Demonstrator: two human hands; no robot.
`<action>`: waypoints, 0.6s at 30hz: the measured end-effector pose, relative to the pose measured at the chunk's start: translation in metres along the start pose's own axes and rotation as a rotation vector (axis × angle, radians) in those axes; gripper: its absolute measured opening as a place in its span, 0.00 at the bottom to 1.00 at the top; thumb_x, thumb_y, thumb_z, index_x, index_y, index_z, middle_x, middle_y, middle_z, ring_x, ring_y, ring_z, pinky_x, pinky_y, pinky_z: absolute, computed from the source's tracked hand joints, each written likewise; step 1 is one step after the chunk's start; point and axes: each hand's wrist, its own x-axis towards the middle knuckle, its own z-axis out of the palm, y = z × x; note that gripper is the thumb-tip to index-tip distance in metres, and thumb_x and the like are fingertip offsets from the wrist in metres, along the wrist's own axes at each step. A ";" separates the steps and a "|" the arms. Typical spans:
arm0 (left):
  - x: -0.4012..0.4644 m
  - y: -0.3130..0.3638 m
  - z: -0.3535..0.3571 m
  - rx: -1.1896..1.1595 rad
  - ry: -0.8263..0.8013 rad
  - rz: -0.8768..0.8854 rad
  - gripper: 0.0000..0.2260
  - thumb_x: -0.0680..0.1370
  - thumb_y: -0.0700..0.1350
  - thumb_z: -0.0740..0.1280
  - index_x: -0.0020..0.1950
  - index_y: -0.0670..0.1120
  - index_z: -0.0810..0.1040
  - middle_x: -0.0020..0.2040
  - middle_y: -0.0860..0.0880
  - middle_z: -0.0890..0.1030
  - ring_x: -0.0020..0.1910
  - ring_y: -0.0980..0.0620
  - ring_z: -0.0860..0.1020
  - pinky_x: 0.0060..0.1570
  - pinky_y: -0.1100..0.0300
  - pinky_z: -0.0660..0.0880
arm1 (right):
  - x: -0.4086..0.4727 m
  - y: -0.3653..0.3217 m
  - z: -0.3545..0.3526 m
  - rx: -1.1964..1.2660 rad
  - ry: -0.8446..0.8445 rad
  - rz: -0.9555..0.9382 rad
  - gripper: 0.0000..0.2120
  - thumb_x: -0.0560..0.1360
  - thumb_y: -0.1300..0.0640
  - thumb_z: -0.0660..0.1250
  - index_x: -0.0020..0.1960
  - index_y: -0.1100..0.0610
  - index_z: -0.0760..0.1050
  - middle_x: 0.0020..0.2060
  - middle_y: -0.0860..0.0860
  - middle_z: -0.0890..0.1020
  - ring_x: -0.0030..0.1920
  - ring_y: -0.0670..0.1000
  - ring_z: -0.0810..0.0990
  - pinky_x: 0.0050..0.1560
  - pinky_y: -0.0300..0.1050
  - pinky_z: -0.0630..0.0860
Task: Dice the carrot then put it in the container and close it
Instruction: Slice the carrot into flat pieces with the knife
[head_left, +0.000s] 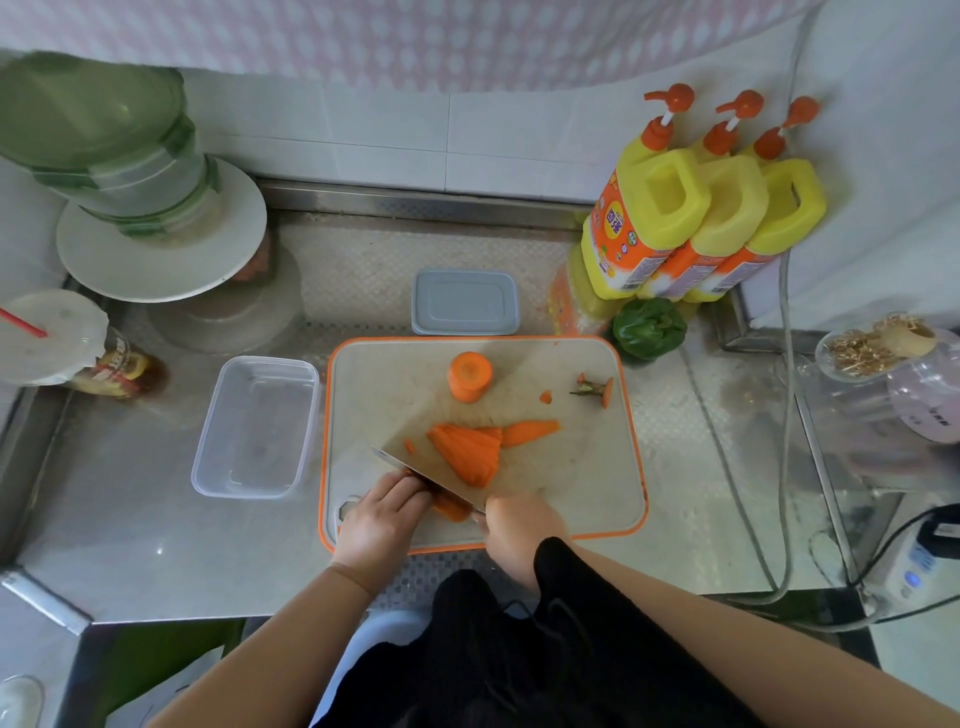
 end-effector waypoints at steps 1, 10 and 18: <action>0.000 -0.001 0.000 0.002 -0.008 0.000 0.11 0.74 0.39 0.63 0.51 0.44 0.84 0.53 0.48 0.81 0.55 0.48 0.76 0.44 0.59 0.79 | 0.001 0.001 0.002 0.011 0.002 -0.002 0.12 0.83 0.53 0.55 0.57 0.58 0.74 0.52 0.55 0.81 0.52 0.57 0.80 0.47 0.47 0.72; -0.002 0.000 -0.004 -0.011 -0.044 -0.116 0.09 0.74 0.43 0.63 0.53 0.47 0.78 0.52 0.50 0.77 0.52 0.47 0.75 0.35 0.52 0.80 | 0.003 0.008 -0.005 0.089 0.003 0.013 0.18 0.82 0.45 0.53 0.57 0.59 0.72 0.51 0.56 0.80 0.52 0.58 0.79 0.47 0.48 0.71; -0.005 -0.001 -0.009 -0.030 -0.046 -0.183 0.19 0.62 0.32 0.80 0.50 0.44 0.82 0.51 0.48 0.80 0.51 0.48 0.74 0.38 0.50 0.81 | 0.000 0.007 -0.006 0.113 0.004 0.010 0.18 0.82 0.46 0.53 0.55 0.58 0.73 0.50 0.56 0.81 0.51 0.57 0.79 0.47 0.47 0.71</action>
